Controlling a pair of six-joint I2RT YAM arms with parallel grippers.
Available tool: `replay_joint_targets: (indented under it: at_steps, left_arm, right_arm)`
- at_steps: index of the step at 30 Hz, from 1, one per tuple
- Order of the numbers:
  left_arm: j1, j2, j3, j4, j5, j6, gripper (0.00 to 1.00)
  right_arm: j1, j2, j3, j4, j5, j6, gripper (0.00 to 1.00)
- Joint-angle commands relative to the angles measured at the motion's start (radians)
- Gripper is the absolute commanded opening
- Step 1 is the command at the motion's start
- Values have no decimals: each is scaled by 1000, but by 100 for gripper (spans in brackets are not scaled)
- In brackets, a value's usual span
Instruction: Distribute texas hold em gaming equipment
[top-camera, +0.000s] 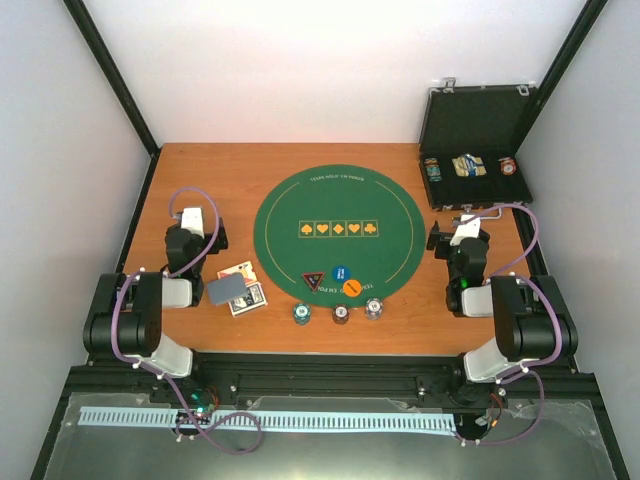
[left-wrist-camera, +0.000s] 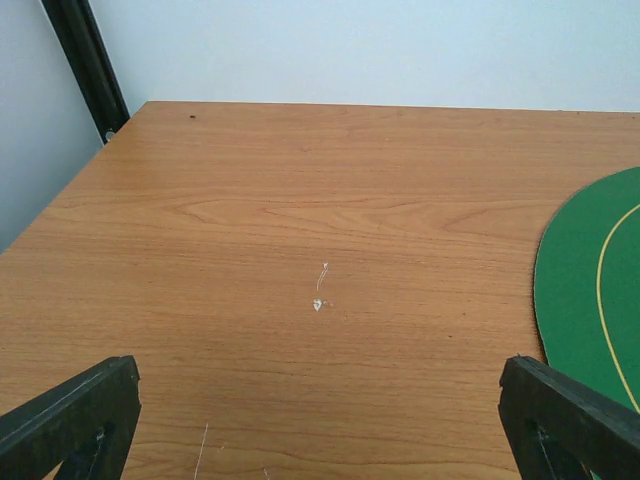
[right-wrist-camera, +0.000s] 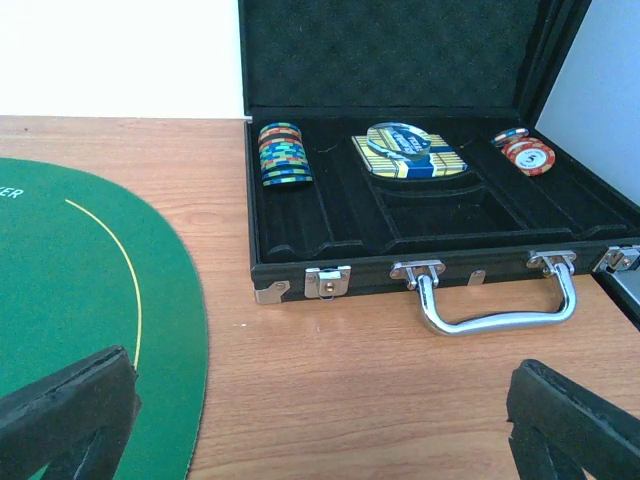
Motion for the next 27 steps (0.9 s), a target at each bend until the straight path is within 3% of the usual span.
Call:
replay_joint_targets:
  at_steps: [1,12,15,17,22,25,26,27]
  left_arm:
    - [-7,6,21,19,-7,-15,100]
    - [-4,-16,53,-41,-9,-22,100]
    - [11,-79,288,-567,52,32,100]
    - [19,-71,457,-827,96,80,100]
    - [98,-173,627,-1180,292,145,100]
    - [112,-272,704,-1366,358,195,100]
    - [119,-302,729,-1435,374,202,100]
    - [125,-328,757,-1491,392,208,100]
  right_arm:
    - [-2,-3,4,27,2,6,100]
    - [-1,-9,6,24,23,13,100]
    - [-8,-96,119,-266,229,122,100]
    - [-34,-148,186,-406,245,158,100]
    - [-38,-240,399,-726,237,190,100]
    - [-52,-176,589,-1038,322,442,100]
    - [-84,-150,675,-1164,300,543,100]
    - [-143,-128,721,-1208,28,554,100]
